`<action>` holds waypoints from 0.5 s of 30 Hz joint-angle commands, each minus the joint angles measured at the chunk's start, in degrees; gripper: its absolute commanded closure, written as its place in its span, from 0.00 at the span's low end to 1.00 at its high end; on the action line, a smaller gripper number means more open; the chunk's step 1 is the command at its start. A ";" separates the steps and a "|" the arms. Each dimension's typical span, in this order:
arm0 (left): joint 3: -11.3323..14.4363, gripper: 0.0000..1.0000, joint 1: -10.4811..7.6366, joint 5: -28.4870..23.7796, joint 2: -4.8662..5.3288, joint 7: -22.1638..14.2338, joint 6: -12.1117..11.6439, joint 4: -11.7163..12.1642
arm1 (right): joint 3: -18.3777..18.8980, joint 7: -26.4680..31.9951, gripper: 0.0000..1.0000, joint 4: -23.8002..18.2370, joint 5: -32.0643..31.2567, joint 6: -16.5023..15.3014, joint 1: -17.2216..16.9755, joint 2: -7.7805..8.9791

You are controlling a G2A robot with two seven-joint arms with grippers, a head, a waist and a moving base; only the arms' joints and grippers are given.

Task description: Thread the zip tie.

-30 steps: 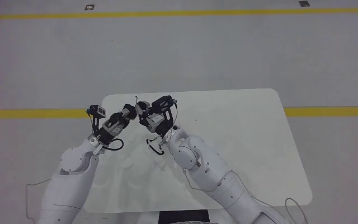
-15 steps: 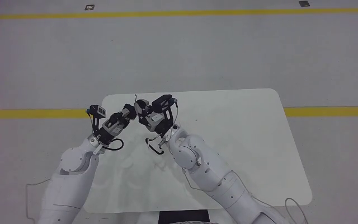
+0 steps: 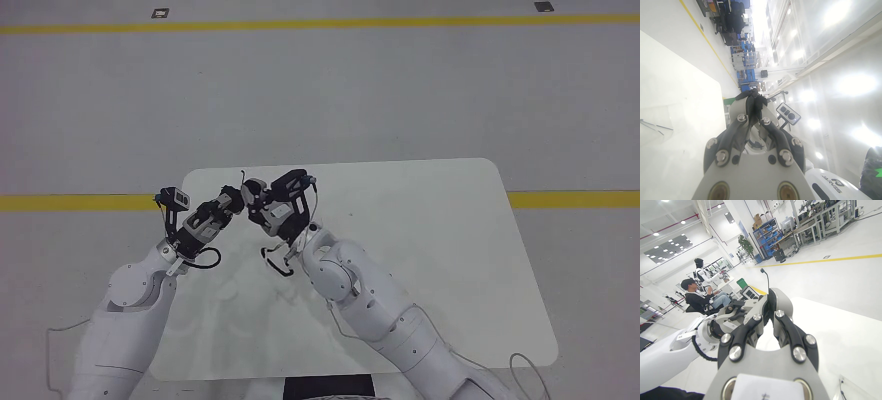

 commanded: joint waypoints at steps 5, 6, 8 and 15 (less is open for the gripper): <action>0.00 1.00 0.00 0.00 0.00 0.00 0.00 0.00 | 0.17 -0.16 1.00 0.03 0.19 0.54 0.03 -0.05; 0.00 1.00 0.00 0.00 0.00 0.00 0.00 0.00 | 0.30 -0.40 1.00 -0.09 0.12 0.59 0.01 -0.03; 0.00 1.00 0.00 0.00 0.00 0.00 0.00 0.00 | 0.49 -0.63 1.00 -0.32 -0.08 0.65 -0.07 0.02; 0.00 1.00 0.00 0.00 0.00 0.00 0.00 0.00 | 0.90 -0.15 1.00 -1.15 -0.96 0.43 -0.45 0.25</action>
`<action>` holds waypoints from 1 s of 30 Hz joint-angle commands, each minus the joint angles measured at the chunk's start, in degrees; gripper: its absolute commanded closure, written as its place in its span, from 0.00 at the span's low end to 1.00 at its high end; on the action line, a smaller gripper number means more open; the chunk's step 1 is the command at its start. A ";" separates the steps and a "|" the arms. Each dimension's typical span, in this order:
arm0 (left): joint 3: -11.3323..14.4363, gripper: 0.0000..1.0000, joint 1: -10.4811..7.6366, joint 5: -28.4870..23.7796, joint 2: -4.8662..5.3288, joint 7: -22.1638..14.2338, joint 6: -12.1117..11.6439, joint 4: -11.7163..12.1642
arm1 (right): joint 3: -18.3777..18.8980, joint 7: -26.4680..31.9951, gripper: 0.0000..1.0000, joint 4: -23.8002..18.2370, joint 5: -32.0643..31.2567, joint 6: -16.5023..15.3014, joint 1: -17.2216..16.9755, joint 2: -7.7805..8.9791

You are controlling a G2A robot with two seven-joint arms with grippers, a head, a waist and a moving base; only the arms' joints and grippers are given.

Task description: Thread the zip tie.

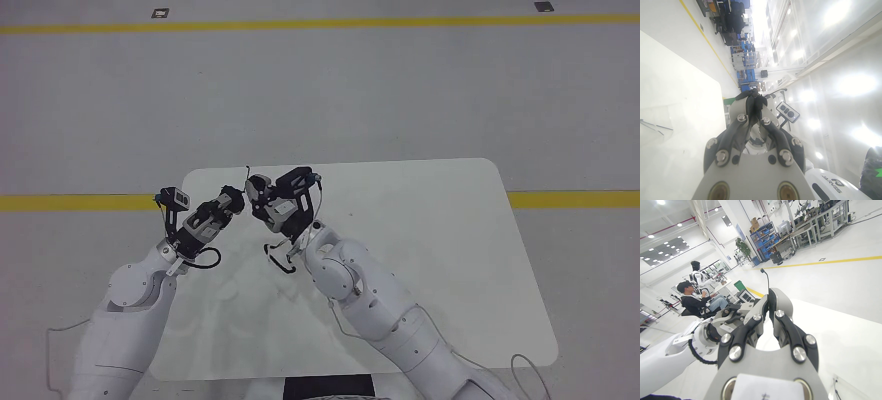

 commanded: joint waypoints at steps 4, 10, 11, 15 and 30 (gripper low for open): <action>0.00 1.00 0.00 0.00 0.00 0.00 0.00 0.00 | -0.30 0.71 1.00 0.05 -0.17 -0.19 -0.15 0.02; 0.00 1.00 0.00 0.00 0.00 0.00 0.00 0.00 | -0.77 1.39 1.00 0.52 0.06 -0.52 -0.05 -0.05; 0.00 1.00 0.00 0.00 0.00 0.00 0.00 0.00 | -0.82 1.46 1.00 0.56 0.06 -0.52 -0.04 -0.06; 0.00 1.00 0.00 0.00 0.00 0.00 0.00 0.00 | -0.83 1.08 1.00 0.54 0.07 -0.21 -0.17 -0.08; 0.00 1.00 0.00 0.00 0.00 0.00 0.00 0.00 | -0.29 -0.76 0.00 -1.06 -1.30 1.07 -1.25 0.12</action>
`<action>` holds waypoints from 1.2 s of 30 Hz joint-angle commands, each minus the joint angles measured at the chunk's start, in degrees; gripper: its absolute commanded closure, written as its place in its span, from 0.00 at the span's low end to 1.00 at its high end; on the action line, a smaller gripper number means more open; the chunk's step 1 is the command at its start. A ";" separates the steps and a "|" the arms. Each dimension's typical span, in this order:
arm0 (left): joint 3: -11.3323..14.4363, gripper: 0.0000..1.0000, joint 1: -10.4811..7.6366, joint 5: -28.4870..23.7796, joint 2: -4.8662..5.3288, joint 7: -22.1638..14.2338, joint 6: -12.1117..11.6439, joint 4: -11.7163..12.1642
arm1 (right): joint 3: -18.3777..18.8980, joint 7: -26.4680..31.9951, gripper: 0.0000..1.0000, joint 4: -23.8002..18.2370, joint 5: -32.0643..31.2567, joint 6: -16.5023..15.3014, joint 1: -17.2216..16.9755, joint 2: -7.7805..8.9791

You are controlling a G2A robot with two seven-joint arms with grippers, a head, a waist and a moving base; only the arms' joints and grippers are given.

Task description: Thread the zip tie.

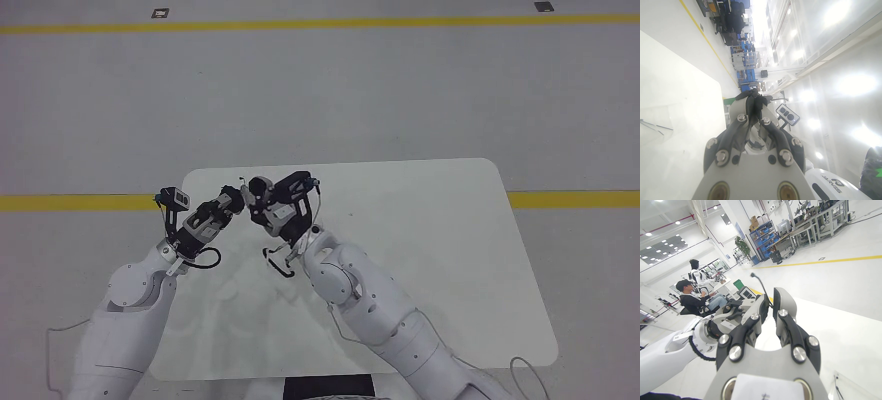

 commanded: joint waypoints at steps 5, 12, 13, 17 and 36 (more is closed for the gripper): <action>0.00 1.00 0.00 0.00 0.00 0.00 0.00 0.00 | 1.22 -0.46 0.00 -1.69 -1.33 0.51 -0.96 0.42; 0.20 1.00 -0.21 -2.70 -0.11 0.98 2.34 -0.67 | 4.28 -2.62 0.00 -4.09 -4.56 1.44 -3.15 1.40; 0.04 1.00 -0.28 -5.30 -0.12 0.52 4.18 -1.06 | 4.63 -3.08 0.00 -4.22 -5.38 1.69 -3.42 1.54; -1.41 1.00 -0.67 -15.52 -0.01 -3.24 11.54 -1.34 | 5.27 -4.65 0.00 -4.31 -8.16 2.74 -3.89 1.85; -2.97 1.00 -2.02 -35.83 0.12 -7.53 31.77 1.26 | 4.54 -6.12 0.00 -2.59 -12.49 3.72 -3.12 1.96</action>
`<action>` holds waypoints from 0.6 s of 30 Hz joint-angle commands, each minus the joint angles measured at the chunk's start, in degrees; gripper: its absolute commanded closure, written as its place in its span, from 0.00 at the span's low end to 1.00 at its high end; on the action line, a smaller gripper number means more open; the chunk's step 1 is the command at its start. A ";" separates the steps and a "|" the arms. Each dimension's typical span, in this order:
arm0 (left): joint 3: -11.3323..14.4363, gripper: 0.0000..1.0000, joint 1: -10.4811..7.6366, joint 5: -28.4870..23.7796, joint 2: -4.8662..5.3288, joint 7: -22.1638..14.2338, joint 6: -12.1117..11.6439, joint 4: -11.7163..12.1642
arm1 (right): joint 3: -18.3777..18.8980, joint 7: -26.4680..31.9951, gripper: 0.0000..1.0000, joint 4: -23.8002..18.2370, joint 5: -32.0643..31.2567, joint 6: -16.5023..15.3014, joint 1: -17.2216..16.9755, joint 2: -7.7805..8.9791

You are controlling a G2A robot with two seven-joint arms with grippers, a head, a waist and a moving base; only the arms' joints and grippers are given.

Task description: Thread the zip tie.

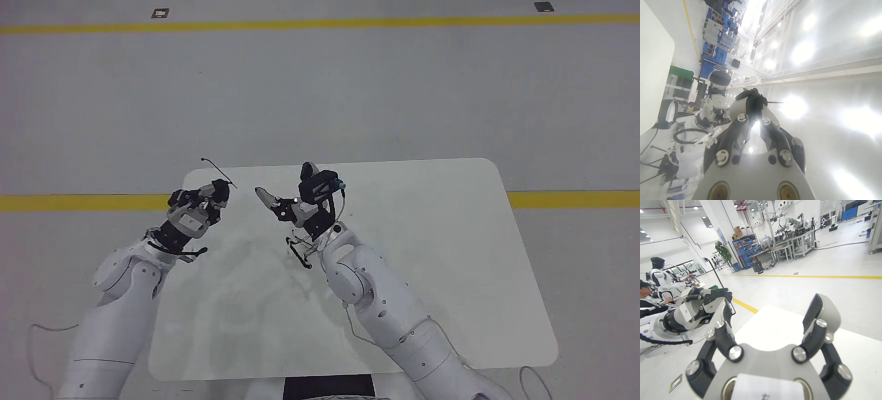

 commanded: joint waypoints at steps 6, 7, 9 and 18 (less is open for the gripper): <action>0.24 1.00 0.26 -15.96 0.05 2.12 10.25 1.12 | -2.05 -3.41 0.00 0.01 -13.56 0.39 0.55 0.64; 0.98 1.00 0.42 -17.81 0.35 2.18 10.25 1.23 | -2.62 -3.86 0.00 0.21 -15.24 0.70 0.69 0.65; 2.05 1.00 0.42 -20.40 0.99 2.48 10.25 1.16 | -3.31 -4.25 0.00 0.63 -17.01 1.15 1.06 0.60; 4.86 1.00 0.04 -27.10 3.38 3.78 10.25 0.71 | -4.88 -6.84 0.00 1.97 -19.36 4.05 2.29 0.11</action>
